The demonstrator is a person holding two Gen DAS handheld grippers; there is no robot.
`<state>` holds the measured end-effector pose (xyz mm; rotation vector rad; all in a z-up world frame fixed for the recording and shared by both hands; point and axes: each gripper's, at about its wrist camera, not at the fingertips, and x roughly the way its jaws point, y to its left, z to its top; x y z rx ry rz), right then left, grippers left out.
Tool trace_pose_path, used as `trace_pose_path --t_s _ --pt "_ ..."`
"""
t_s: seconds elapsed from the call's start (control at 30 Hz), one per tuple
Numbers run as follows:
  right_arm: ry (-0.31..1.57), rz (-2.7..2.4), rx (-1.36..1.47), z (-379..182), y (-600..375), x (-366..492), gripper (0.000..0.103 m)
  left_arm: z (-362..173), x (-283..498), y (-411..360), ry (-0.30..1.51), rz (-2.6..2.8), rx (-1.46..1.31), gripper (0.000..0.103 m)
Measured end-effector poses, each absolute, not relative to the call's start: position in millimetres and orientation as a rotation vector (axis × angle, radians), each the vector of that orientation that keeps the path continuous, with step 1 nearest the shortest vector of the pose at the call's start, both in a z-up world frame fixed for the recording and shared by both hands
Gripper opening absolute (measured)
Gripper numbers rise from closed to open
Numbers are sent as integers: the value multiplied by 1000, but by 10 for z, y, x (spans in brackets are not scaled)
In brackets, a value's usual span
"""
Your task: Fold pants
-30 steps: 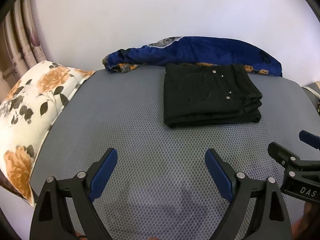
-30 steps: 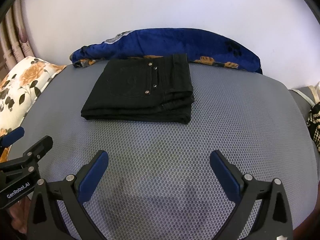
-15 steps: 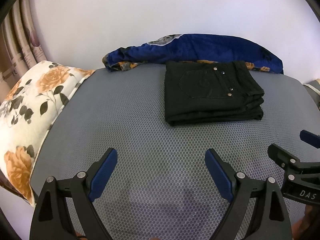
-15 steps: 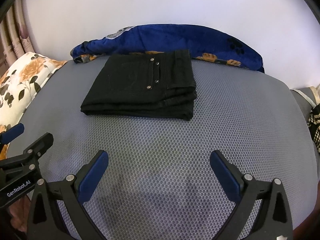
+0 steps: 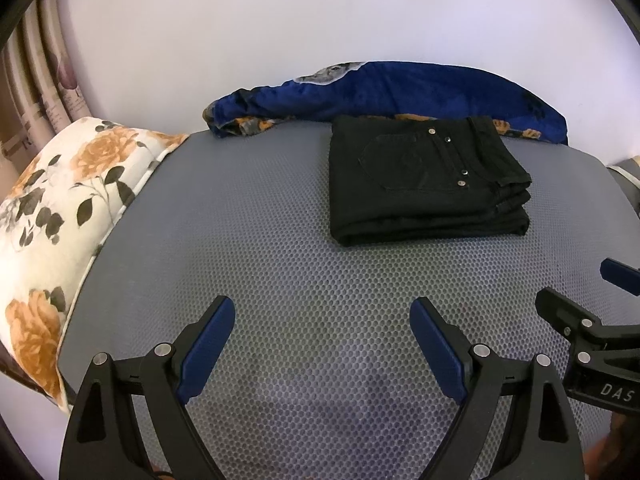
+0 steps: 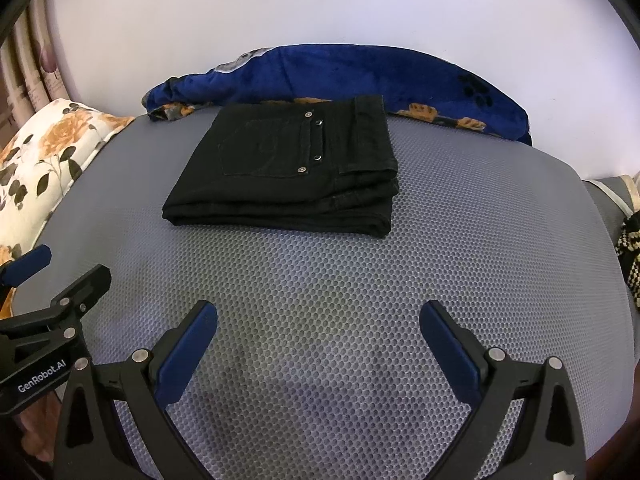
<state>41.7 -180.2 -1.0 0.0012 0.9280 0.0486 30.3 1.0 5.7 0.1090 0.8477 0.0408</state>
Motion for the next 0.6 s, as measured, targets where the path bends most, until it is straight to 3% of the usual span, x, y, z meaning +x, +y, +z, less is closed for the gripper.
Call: trace_pose_path --t_s 0.6 --pt "932 52 14 -26 -1820 429 100 47 329 37 858 10 106 89"
